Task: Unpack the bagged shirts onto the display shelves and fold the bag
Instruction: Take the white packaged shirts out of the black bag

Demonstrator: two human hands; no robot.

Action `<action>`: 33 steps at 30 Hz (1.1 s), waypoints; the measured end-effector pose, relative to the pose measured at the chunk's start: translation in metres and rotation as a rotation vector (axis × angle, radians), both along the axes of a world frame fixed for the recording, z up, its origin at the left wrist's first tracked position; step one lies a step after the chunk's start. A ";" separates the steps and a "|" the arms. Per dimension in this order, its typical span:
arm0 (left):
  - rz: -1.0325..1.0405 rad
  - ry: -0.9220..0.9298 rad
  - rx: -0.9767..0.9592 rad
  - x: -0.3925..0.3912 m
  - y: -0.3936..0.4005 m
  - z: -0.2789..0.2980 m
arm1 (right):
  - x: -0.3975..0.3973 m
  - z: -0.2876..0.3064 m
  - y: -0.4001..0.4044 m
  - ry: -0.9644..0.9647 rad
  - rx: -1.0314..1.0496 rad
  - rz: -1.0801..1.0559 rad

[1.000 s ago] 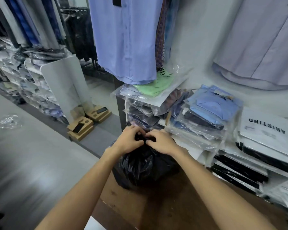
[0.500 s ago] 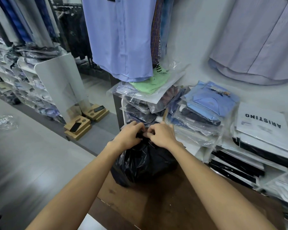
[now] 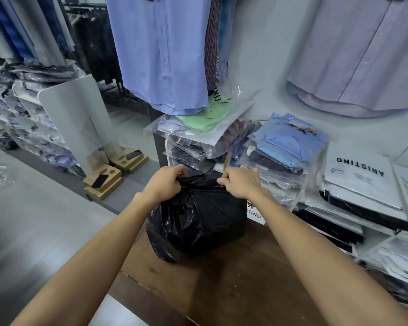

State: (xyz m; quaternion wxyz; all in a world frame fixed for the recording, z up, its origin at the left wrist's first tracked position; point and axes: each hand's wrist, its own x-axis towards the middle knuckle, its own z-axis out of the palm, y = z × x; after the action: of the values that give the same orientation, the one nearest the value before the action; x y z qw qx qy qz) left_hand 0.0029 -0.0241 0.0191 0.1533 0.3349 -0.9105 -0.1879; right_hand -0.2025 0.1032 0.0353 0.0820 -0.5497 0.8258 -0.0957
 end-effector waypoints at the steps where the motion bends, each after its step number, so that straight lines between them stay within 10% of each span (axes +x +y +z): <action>1: 0.058 0.057 0.011 0.000 0.000 0.000 | -0.003 0.000 0.001 0.018 0.006 -0.017; 6: 0.542 0.426 0.436 0.043 -0.032 0.002 | -0.057 -0.017 0.029 -0.057 0.126 -0.150; 17: -0.013 0.687 0.651 0.046 -0.028 0.057 | -0.016 0.023 0.005 -0.187 -0.193 0.352; 25: -0.129 -0.477 -0.166 0.014 -0.007 0.068 | 0.008 0.017 -0.018 0.189 0.102 0.357; 29: -0.089 -0.589 -0.132 0.028 -0.010 0.064 | -0.021 0.016 -0.011 0.228 0.292 0.112; 33: -0.074 -0.809 0.064 0.052 -0.020 0.063 | -0.055 0.004 -0.002 -0.137 0.397 -0.059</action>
State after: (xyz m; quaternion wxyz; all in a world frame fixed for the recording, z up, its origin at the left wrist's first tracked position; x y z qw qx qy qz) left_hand 0.0551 -0.0441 0.0823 -0.2344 0.3536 -0.9025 -0.0748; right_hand -0.2578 0.1016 0.0390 0.2417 -0.4904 0.8367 0.0296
